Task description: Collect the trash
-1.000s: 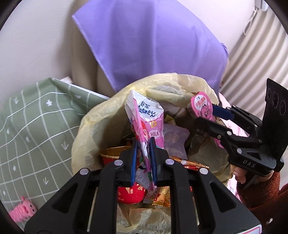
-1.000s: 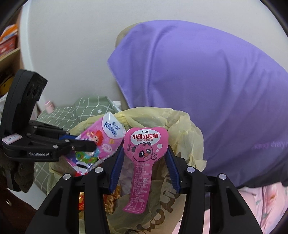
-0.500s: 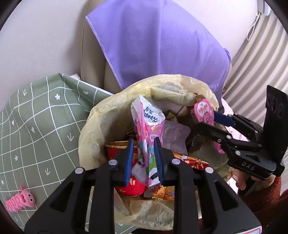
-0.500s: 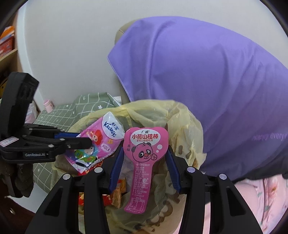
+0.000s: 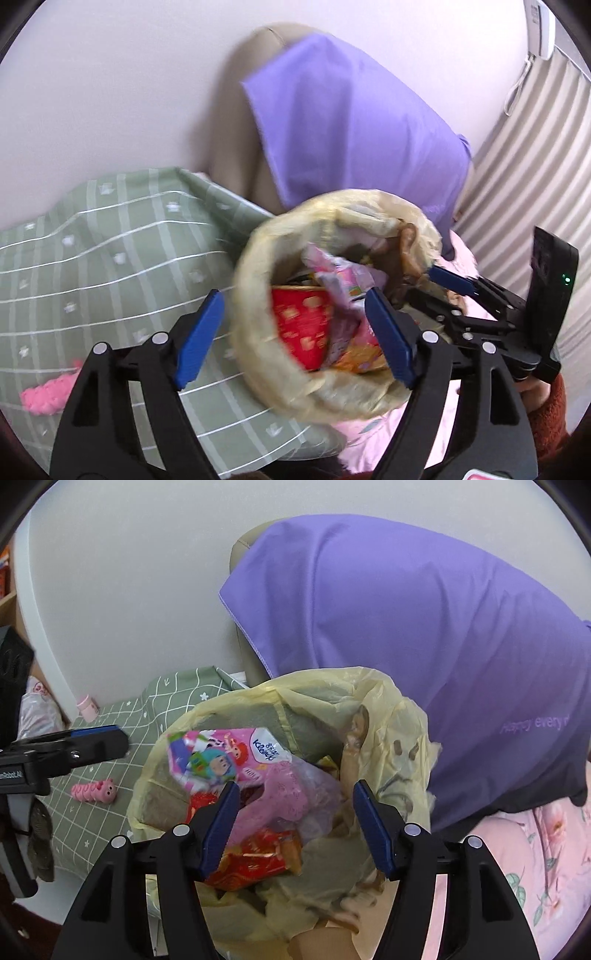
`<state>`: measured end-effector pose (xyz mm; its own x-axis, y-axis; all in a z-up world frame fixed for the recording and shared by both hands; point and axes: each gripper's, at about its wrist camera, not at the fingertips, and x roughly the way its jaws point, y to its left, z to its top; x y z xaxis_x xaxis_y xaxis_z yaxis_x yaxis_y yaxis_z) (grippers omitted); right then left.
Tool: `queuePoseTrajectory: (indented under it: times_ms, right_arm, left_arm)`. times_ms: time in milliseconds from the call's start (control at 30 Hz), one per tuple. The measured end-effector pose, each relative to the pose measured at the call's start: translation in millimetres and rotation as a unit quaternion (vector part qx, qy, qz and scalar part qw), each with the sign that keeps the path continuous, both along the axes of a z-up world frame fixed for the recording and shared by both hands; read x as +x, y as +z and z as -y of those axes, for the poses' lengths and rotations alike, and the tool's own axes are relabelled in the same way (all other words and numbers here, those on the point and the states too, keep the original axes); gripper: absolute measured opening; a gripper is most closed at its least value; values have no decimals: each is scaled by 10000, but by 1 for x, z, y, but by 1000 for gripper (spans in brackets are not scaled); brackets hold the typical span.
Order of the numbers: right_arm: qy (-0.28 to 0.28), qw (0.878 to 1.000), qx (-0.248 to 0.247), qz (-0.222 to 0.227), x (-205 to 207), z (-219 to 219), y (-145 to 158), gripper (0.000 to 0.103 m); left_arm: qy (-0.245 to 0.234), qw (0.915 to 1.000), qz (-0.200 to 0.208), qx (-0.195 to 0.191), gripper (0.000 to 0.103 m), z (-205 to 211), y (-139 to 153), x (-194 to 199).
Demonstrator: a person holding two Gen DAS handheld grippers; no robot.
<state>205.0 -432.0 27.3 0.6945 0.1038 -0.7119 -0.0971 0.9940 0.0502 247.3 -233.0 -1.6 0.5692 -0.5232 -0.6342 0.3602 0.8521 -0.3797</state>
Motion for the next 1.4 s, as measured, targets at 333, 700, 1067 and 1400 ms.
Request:
queuePoseTrajectory:
  times_ms: [333, 700, 1067, 1400]
  right_arm:
    - [59, 9996, 171, 220, -55, -63, 18, 60]
    - [695, 9932, 410, 841, -130, -159, 39, 60]
    - [1060, 9901, 273, 881, -169, -227, 31, 60]
    - [1263, 9872, 140, 963, -179, -251, 32, 60]
  left_arm:
    - [597, 9953, 606, 470, 80, -64, 11, -75]
    - [1584, 9731, 997, 1344, 80, -167, 21, -172]
    - [2501, 9512, 977, 1518, 80, -227, 21, -236]
    - [2614, 9472, 1086, 1504, 80, -241, 24, -257]
